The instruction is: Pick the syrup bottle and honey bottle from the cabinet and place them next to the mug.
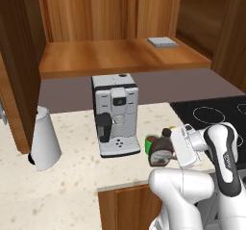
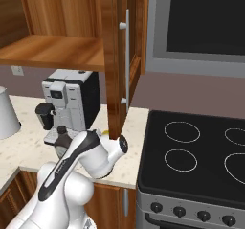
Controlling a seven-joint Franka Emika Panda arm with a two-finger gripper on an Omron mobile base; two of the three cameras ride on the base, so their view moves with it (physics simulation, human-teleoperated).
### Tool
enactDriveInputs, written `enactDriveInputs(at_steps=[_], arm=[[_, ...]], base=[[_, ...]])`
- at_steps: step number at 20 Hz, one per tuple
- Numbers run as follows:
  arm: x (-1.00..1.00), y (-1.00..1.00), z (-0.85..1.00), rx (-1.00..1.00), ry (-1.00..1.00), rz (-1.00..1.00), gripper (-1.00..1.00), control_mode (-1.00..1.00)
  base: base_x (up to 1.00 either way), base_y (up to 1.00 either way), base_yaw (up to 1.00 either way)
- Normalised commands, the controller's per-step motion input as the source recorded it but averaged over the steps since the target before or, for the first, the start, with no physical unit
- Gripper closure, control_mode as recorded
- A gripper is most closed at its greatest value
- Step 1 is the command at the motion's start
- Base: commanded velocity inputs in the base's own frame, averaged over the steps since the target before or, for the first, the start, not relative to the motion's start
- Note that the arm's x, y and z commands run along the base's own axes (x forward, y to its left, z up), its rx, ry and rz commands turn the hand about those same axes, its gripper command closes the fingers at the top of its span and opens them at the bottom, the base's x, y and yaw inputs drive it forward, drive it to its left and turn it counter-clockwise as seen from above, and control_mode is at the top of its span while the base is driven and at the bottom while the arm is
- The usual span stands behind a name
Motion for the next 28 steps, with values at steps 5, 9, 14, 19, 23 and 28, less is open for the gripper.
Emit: enactDriveInputs(at_steps=[5,9,14,19,23,28], arm=[[0.0,-0.06,-0.24,0.0,0.0,0.03,1.0,-1.0],[0.01,-0.05,-0.14,0.0,0.0,0.02,1.0,-1.0],[0.19,-0.14,0.0,0.0,-0.01,0.03,1.0,-1.0],[0.38,-0.29,0.0,0.0,0.0,0.04,1.0,-1.0],[0.28,-0.28,-0.03,0.0,0.0,0.04,1.0,-1.0],[0.01,-0.06,-0.16,0.0,0.0,0.04,1.0,-1.0]], base=[[0.0,0.0,0.0],[0.0,0.0,0.0],[0.0,0.0,0.0],[0.0,0.0,0.0],[0.0,0.0,0.0],[0.0,0.0,0.0]])
